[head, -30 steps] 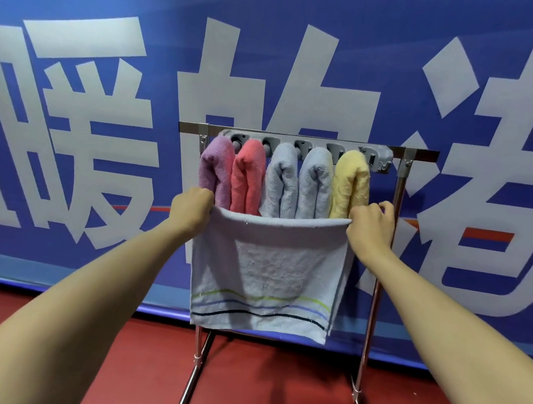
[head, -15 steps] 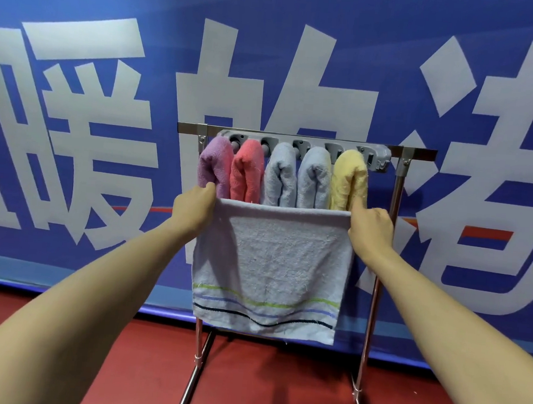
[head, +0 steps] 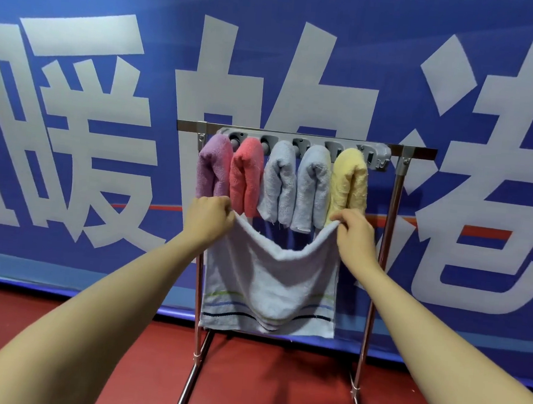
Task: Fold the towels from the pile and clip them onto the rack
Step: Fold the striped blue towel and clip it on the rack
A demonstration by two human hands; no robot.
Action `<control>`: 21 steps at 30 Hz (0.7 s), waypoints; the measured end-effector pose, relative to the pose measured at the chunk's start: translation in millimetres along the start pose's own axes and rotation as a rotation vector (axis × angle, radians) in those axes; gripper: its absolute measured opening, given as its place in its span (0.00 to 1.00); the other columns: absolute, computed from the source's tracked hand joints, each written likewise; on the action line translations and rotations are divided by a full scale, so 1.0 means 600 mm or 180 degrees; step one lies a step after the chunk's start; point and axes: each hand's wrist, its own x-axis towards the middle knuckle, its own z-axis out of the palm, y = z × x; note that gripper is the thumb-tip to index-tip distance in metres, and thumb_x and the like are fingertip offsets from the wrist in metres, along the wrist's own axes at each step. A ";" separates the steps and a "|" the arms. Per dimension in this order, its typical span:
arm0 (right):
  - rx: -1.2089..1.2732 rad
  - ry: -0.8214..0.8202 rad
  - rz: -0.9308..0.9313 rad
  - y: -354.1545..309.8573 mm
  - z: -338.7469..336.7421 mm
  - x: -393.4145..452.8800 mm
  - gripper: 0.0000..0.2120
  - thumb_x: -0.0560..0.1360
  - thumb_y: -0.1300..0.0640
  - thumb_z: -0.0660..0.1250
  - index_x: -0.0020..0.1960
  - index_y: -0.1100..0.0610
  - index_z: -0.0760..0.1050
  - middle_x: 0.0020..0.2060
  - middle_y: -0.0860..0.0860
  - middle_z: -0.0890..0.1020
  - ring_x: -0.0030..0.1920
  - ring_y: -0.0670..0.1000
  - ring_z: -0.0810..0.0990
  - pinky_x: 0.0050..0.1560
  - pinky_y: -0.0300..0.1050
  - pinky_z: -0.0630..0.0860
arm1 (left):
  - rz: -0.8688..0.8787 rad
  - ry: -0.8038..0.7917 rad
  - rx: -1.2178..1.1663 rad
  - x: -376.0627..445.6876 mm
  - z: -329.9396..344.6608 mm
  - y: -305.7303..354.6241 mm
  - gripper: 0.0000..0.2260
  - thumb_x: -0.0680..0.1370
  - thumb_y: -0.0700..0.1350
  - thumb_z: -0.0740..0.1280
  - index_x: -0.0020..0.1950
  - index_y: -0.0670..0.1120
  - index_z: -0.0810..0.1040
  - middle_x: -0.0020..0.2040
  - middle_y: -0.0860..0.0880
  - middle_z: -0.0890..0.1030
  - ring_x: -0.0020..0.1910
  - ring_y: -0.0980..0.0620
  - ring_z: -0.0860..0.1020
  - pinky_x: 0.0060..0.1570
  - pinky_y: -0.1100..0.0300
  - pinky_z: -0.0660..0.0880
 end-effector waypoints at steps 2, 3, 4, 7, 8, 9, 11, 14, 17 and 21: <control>-0.0049 -0.0182 -0.0300 -0.008 0.012 -0.006 0.12 0.73 0.70 0.60 0.48 0.59 0.79 0.46 0.52 0.78 0.51 0.56 0.74 0.53 0.50 0.71 | -0.0003 -0.0060 -0.0502 -0.009 0.002 0.028 0.11 0.69 0.48 0.57 0.32 0.43 0.73 0.29 0.44 0.77 0.33 0.41 0.75 0.33 0.55 0.71; -0.0106 -0.0202 -0.0419 -0.013 0.018 -0.009 0.12 0.73 0.70 0.61 0.47 0.58 0.80 0.46 0.51 0.80 0.52 0.56 0.74 0.53 0.50 0.69 | 0.0025 -0.0103 -0.0662 -0.015 0.006 0.041 0.11 0.69 0.48 0.58 0.31 0.44 0.73 0.29 0.45 0.76 0.32 0.42 0.75 0.32 0.55 0.72; -0.0150 -0.0202 -0.0525 -0.018 0.023 -0.011 0.12 0.73 0.69 0.62 0.47 0.57 0.81 0.46 0.51 0.80 0.52 0.55 0.73 0.54 0.51 0.66 | 0.0070 -0.0169 -0.0734 -0.018 0.012 0.053 0.10 0.71 0.48 0.61 0.32 0.44 0.74 0.30 0.45 0.77 0.33 0.43 0.75 0.33 0.54 0.73; -0.0212 -0.0401 -0.0703 -0.034 0.036 -0.016 0.11 0.73 0.66 0.63 0.47 0.54 0.81 0.45 0.48 0.81 0.52 0.51 0.75 0.54 0.50 0.61 | 0.0215 -0.0328 -0.0755 -0.023 0.033 0.077 0.06 0.75 0.39 0.63 0.41 0.40 0.77 0.38 0.40 0.81 0.40 0.40 0.78 0.38 0.50 0.74; -0.0142 -0.0532 -0.0746 -0.037 0.040 -0.017 0.11 0.73 0.66 0.63 0.47 0.55 0.81 0.44 0.49 0.82 0.50 0.52 0.77 0.56 0.51 0.63 | 0.0227 -0.0367 -0.0812 -0.024 0.039 0.083 0.06 0.75 0.37 0.61 0.46 0.39 0.78 0.40 0.39 0.81 0.42 0.39 0.78 0.39 0.50 0.74; -0.0053 -0.0642 -0.0773 -0.038 0.044 -0.018 0.10 0.73 0.66 0.63 0.47 0.56 0.81 0.44 0.50 0.82 0.48 0.53 0.78 0.57 0.55 0.67 | 0.0260 -0.0422 -0.0871 -0.026 0.043 0.090 0.07 0.76 0.36 0.60 0.50 0.39 0.76 0.41 0.38 0.81 0.42 0.39 0.77 0.39 0.50 0.72; 0.0030 -0.0752 -0.0700 -0.042 0.048 -0.023 0.07 0.73 0.65 0.64 0.47 0.57 0.79 0.44 0.50 0.82 0.47 0.55 0.79 0.54 0.58 0.72 | 0.0378 -0.0556 -0.0990 -0.034 0.046 0.108 0.08 0.77 0.36 0.59 0.55 0.38 0.70 0.40 0.38 0.78 0.40 0.39 0.75 0.37 0.50 0.68; -0.0038 -0.0687 -0.0602 -0.044 0.055 -0.032 0.05 0.73 0.63 0.65 0.47 0.57 0.78 0.44 0.51 0.82 0.46 0.56 0.79 0.51 0.54 0.73 | 0.0584 -0.0633 -0.1193 -0.044 0.047 0.129 0.08 0.78 0.38 0.60 0.54 0.38 0.65 0.37 0.45 0.74 0.38 0.42 0.73 0.34 0.54 0.63; 0.0071 -0.0657 -0.0499 -0.043 0.055 -0.034 0.04 0.73 0.63 0.65 0.46 0.56 0.77 0.42 0.49 0.81 0.45 0.54 0.78 0.47 0.52 0.74 | 0.0750 -0.0797 -0.1240 -0.047 0.050 0.132 0.09 0.78 0.40 0.60 0.55 0.38 0.64 0.38 0.46 0.74 0.38 0.44 0.72 0.35 0.55 0.62; 0.0345 -0.0709 -0.0332 -0.035 0.052 -0.031 0.03 0.72 0.64 0.66 0.43 0.57 0.75 0.40 0.48 0.78 0.41 0.49 0.75 0.44 0.48 0.74 | 0.0887 -0.1027 -0.1182 -0.045 0.052 0.127 0.10 0.77 0.36 0.60 0.57 0.39 0.63 0.40 0.41 0.79 0.41 0.40 0.76 0.38 0.49 0.69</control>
